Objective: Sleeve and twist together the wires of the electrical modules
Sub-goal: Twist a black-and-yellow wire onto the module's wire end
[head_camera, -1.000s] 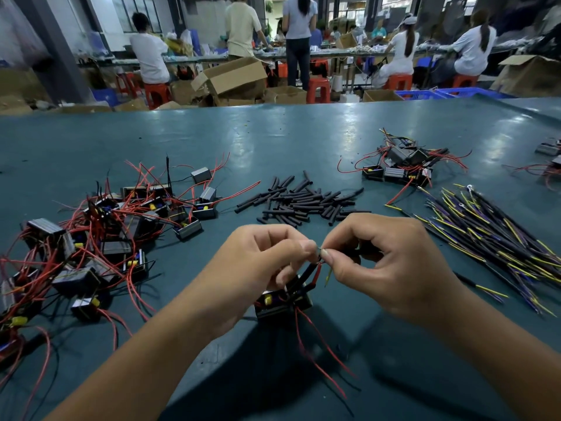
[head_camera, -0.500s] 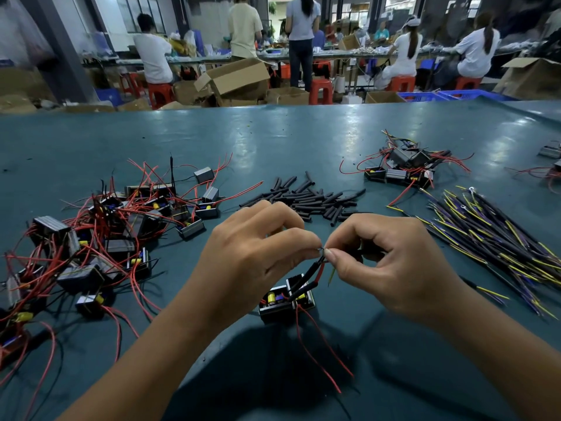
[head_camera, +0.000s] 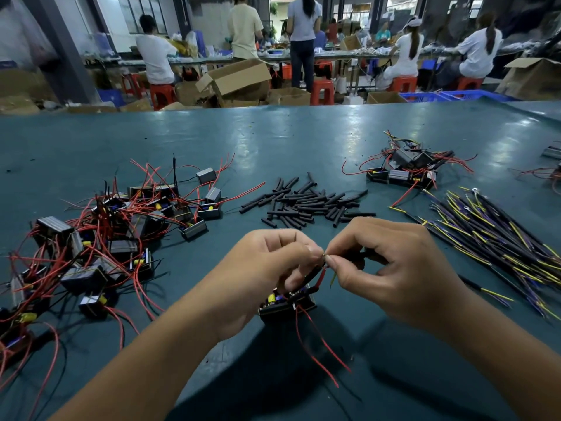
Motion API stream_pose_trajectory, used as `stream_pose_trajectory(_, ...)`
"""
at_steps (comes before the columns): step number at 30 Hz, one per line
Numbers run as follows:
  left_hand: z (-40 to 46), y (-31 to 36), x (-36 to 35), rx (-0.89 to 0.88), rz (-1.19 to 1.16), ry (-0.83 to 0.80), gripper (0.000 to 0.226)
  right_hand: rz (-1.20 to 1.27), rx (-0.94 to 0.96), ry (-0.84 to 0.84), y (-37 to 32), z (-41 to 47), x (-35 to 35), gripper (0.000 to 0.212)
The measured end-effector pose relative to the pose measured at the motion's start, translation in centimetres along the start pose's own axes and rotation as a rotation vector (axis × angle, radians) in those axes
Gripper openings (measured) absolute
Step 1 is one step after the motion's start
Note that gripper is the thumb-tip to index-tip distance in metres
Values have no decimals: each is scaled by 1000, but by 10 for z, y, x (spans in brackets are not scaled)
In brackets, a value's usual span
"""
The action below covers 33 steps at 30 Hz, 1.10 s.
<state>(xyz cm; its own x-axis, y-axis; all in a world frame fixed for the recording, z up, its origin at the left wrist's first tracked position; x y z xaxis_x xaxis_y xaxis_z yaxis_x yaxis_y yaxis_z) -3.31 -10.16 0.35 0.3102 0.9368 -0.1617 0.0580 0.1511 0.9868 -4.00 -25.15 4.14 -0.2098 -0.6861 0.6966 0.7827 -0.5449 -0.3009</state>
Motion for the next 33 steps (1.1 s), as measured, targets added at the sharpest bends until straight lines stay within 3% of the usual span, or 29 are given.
stream_pose_trajectory(3, -3, 23, 6, -378, 368, 48, 4, 64, -66, 23, 7, 0, 4, 8)
stream_pose_trajectory(7, -13, 40, 2, -787, 892, 31, 12, 94, -91, 27, 10, 0, 4, 8)
stream_pose_trajectory(19, -19, 43, -7, -1073, 1132, 93, 21, 116, -86, 11, 10, 1, 3, 7)
stream_pose_trajectory(21, -19, 43, -9, -1034, 1083, 88, 19, 115, -85, 11, 10, 1, 3, 7)
stream_pose_trajectory(23, -14, 39, -7, -880, 919, 51, 15, 108, -83, 12, 9, 1, 4, 6)
stream_pose_trajectory(27, 0, 14, 2, -228, 168, 9, 14, 87, -68, 15, 6, 2, 4, 6)
stream_pose_trajectory(29, 2, -2, -3, 3, -124, -2, 13, 76, -61, 17, 5, 2, 4, 7)
stream_pose_trajectory(31, 2, -4, -7, 44, -170, -3, 13, 92, -75, 21, 7, 2, 4, 7)
stream_pose_trajectory(33, 0, 8, 0, -126, 86, 51, 15, 116, -99, 28, 9, 1, 5, 7)
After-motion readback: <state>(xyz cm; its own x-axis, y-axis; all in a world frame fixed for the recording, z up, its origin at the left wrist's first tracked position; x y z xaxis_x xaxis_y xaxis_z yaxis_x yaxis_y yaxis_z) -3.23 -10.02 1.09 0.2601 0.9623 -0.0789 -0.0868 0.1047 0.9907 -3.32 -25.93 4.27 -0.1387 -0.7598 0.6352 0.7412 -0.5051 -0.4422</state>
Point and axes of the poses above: each hand's wrist, its own z-axis towards the middle knuckle, its own x-axis out of the back of the hand, y = z × x, the point moved 6 cm from there along z, towards the middle knuckle, and after that the axes turned 12 degrees about -z, right-handed, at the moved point
